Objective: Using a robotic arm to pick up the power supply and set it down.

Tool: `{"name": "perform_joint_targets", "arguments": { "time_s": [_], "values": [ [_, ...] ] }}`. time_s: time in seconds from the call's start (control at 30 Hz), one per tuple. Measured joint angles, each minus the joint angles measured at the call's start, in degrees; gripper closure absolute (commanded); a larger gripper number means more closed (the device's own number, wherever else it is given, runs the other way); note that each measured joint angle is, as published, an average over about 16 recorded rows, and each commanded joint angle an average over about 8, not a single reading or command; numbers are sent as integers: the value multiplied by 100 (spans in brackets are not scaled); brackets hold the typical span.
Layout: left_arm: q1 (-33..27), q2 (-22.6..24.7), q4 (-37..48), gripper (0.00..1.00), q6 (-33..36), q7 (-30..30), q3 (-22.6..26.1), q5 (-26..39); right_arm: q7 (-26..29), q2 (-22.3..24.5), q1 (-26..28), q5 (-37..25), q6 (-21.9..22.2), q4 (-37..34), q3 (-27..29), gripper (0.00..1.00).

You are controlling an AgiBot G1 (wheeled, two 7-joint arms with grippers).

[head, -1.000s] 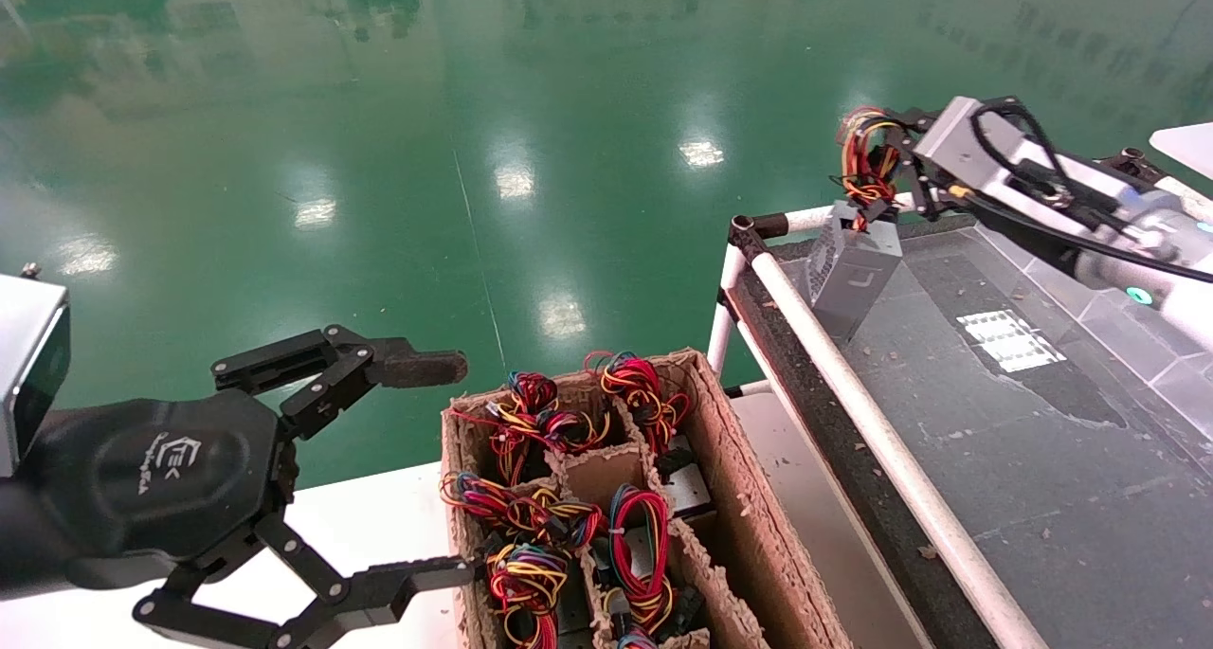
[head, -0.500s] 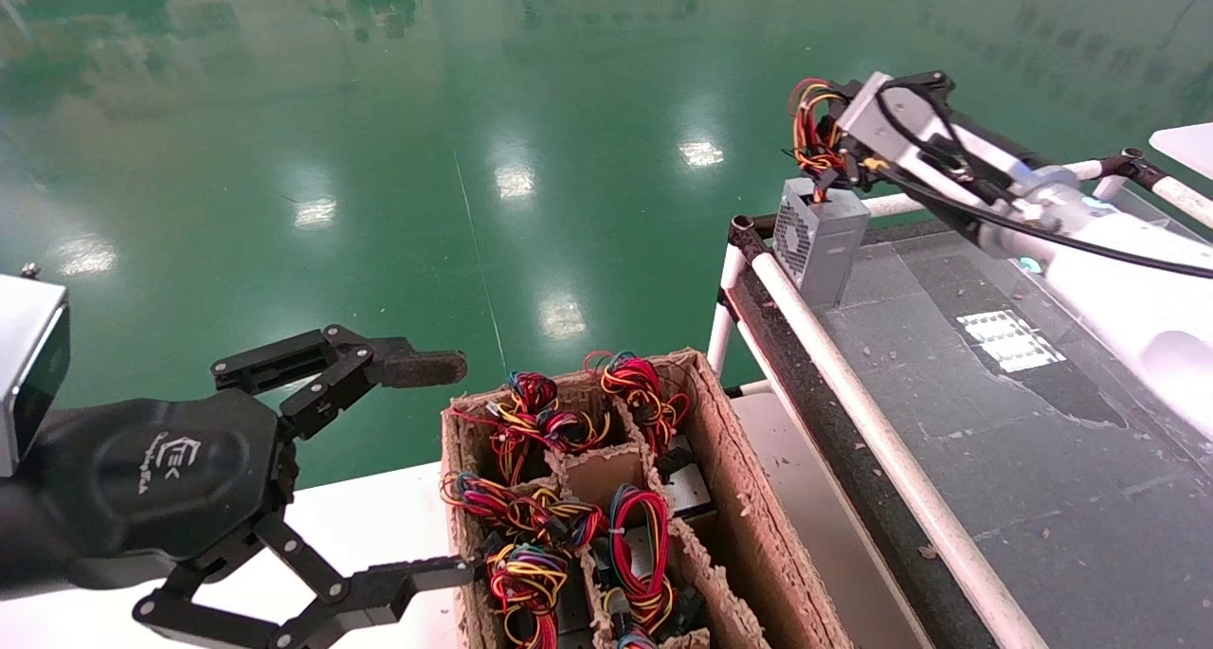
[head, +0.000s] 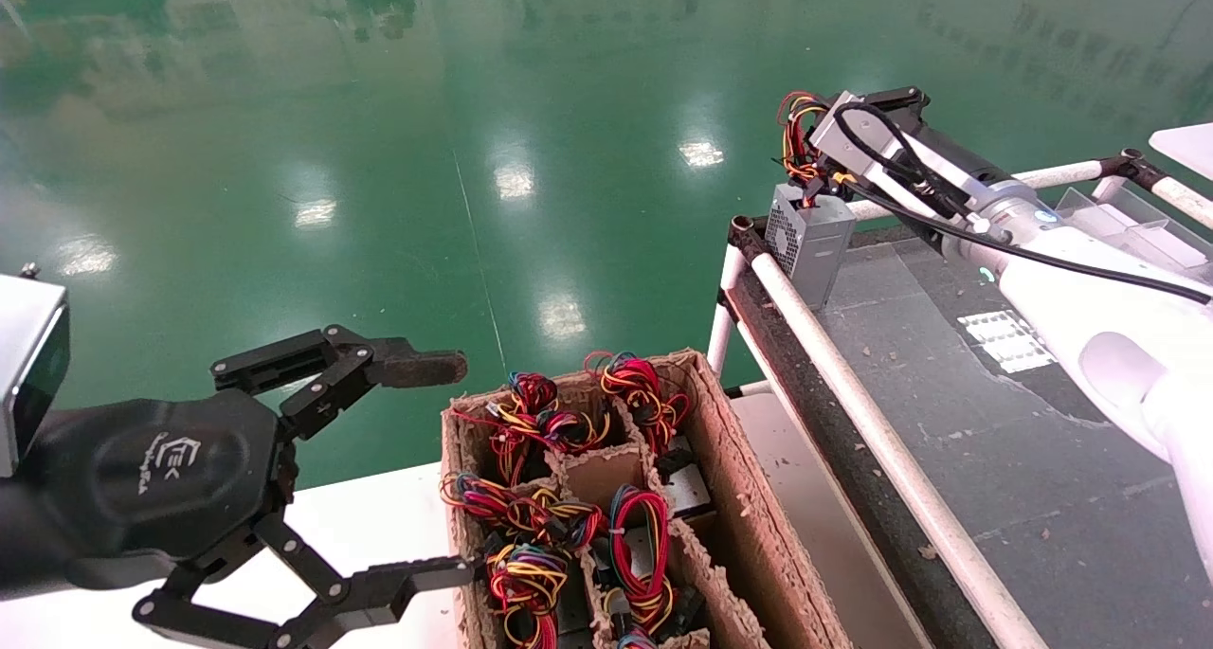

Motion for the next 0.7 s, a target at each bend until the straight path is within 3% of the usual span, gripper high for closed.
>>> {"name": "perform_joint_targets", "arguments": {
  "time_s": [0.03,0.23,0.3,0.7],
  "values": [
    [0,0,0,0,0,0,0,0,-46,-13,8,14,-1,-40,14,92],
    [0,0,0,0,-1,1,1,-1,-281,-56,52,105,-51,-245,90,17],
    [0,-1,0,0,-1,1,2,-1,-347,-59,59,132,-78,-294,112,0],
    [-1,-1,0,0,-2,2,4,-2,-466,15,120,247,-317,-488,180,0]
  ]
}}
